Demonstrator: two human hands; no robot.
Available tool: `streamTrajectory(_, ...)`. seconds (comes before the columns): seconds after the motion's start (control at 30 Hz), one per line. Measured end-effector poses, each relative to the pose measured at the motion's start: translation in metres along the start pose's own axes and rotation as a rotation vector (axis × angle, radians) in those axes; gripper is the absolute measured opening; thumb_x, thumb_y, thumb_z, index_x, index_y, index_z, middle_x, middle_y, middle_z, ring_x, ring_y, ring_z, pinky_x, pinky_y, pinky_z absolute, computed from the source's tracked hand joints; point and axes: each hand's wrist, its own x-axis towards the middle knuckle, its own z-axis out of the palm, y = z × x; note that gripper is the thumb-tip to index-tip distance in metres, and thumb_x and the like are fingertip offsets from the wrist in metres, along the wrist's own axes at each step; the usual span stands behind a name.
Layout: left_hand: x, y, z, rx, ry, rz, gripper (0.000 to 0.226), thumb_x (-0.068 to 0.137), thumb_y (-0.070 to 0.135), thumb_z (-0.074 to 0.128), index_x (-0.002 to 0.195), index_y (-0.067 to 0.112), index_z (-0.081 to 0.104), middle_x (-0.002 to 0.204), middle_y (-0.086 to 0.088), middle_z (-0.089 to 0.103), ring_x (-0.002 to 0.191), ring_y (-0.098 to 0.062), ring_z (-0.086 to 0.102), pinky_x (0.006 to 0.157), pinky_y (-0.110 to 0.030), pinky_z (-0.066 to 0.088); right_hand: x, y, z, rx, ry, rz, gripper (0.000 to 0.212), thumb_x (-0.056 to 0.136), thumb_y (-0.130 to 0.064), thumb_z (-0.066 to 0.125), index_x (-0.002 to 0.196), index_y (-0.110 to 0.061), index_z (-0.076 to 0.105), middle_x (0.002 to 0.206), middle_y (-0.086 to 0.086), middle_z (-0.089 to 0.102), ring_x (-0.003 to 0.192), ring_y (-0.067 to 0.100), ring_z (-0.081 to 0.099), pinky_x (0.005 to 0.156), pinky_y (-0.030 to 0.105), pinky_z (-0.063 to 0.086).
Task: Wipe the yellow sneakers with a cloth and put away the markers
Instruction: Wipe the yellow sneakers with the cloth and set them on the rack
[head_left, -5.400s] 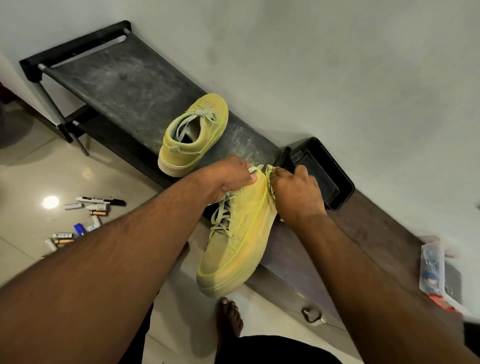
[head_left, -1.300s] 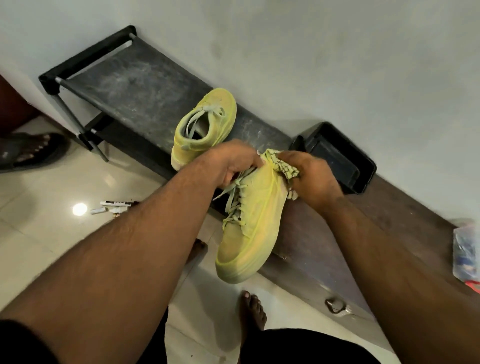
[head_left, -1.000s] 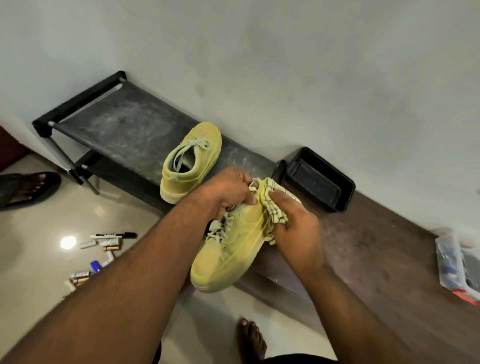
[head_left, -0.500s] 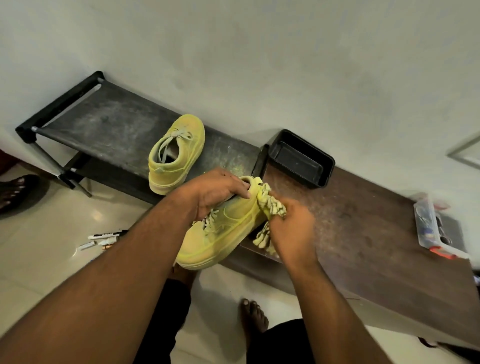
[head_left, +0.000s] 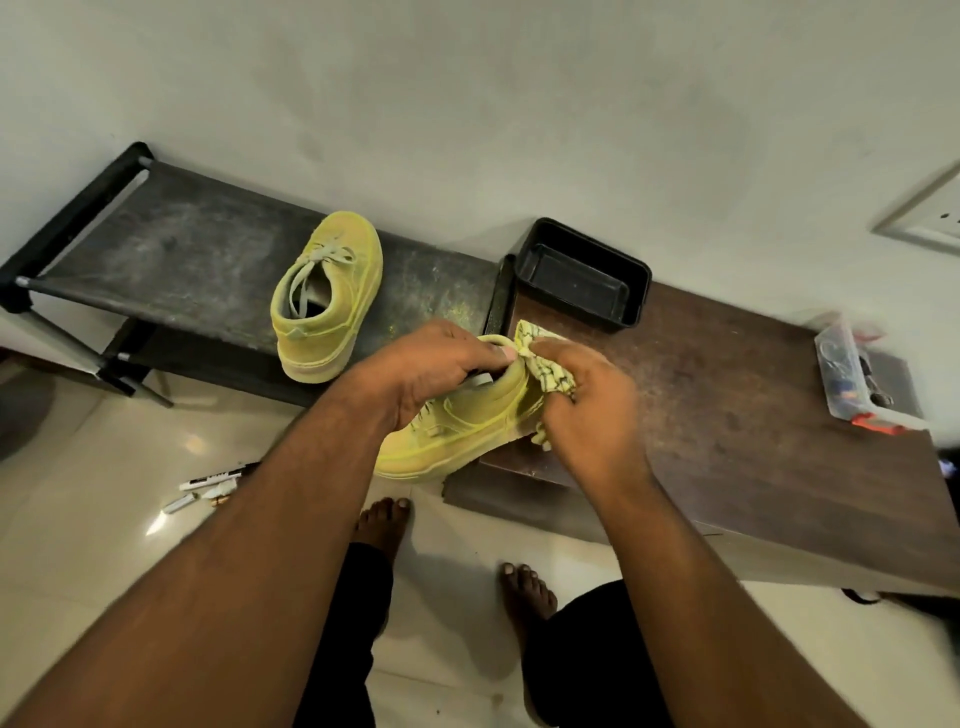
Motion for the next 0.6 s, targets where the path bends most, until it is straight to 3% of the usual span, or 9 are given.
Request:
streamTrajectory(0.13, -0.003, -0.001, -0.002, 0.028, -0.031, -0.004, 0.028, 0.086, 0.019, 0.069, 0.058, 0.016, 0.071, 0.050, 0.007, 0.061, 0.046, -0.001, 0.053, 0.060, -0.023, 0.039, -0.013, 0.004, -0.002, 0.081, 0.021, 0.011, 0.055, 0.072, 0.014, 0.051, 0.116, -0.016, 0.068, 0.117, -0.010, 0.062, 0.112, 0.004, 0.055, 0.100, 0.030, 0.047)
streamTrajectory(0.23, -0.004, 0.000, 0.003, 0.055, -0.036, -0.002, 0.027, 0.085, 0.017, 0.070, 0.058, 0.015, 0.070, 0.047, 0.008, 0.059, 0.044, -0.001, 0.051, 0.058, -0.021, 0.038, 0.004, 0.001, 0.003, 0.044, 0.032, 0.073, 0.050, 0.075, 0.010, 0.052, 0.116, -0.015, 0.068, 0.117, -0.002, 0.066, 0.107, 0.007, 0.058, 0.099, 0.033, 0.048)
streamTrajectory(0.33, -0.002, -0.001, 0.004, 0.035, -0.003, 0.001, 0.026, 0.086, 0.026, 0.069, 0.065, 0.010, 0.074, 0.061, -0.001, 0.067, 0.058, -0.009, 0.057, 0.068, -0.028, 0.044, -0.011, -0.005, 0.003, 0.128, 0.013, 0.082, 0.053, 0.075, 0.010, 0.052, 0.120, -0.016, 0.066, 0.118, -0.011, 0.061, 0.098, 0.010, 0.060, 0.095, 0.036, 0.051)
streamTrajectory(0.37, -0.002, -0.001, 0.003, 0.027, 0.004, 0.001, 0.027, 0.085, 0.029, 0.068, 0.069, 0.009, 0.075, 0.068, -0.004, 0.070, 0.065, -0.013, 0.059, 0.074, -0.032, 0.045, -0.019, -0.007, 0.002, 0.189, 0.025, 0.102, 0.054, 0.076, 0.011, 0.051, 0.120, -0.017, 0.065, 0.116, -0.015, 0.059, 0.099, 0.010, 0.063, 0.093, 0.036, 0.052)
streamTrajectory(0.43, -0.001, -0.002, 0.002, 0.019, 0.011, 0.008, 0.026, 0.084, 0.029, 0.068, 0.069, 0.009, 0.074, 0.070, -0.005, 0.069, 0.068, -0.016, 0.058, 0.075, -0.035, 0.044, -0.032, -0.010, 0.002, 0.298, 0.047, 0.154, 0.050, 0.081, 0.011, 0.053, 0.119, -0.018, 0.066, 0.116, -0.015, 0.061, 0.094, 0.003, 0.065, 0.080, 0.022, 0.056)
streamTrajectory(0.5, 0.001, -0.003, 0.002, 0.038, 0.018, 0.006, 0.022, 0.084, 0.023, 0.068, 0.067, 0.009, 0.072, 0.063, 0.000, 0.064, 0.064, -0.014, 0.055, 0.069, -0.031, 0.041, -0.029, -0.009, 0.002, 0.599, 0.101, 0.323, 0.040, 0.086, 0.010, 0.054, 0.108, -0.019, 0.070, 0.103, -0.007, 0.072, 0.077, 0.006, 0.069, 0.063, 0.021, 0.056)
streamTrajectory(0.6, 0.002, -0.001, 0.001, 0.084, -0.001, -0.010, 0.022, 0.082, 0.015, 0.068, 0.061, 0.011, 0.068, 0.054, 0.005, 0.059, 0.058, -0.011, 0.052, 0.060, -0.026, 0.039, 0.000, -0.009, -0.012, 1.229, 0.337, 0.613, 0.029, 0.084, 0.013, 0.055, 0.093, -0.011, 0.068, 0.081, 0.005, 0.075, 0.077, 0.024, 0.072, 0.066, 0.038, 0.059)
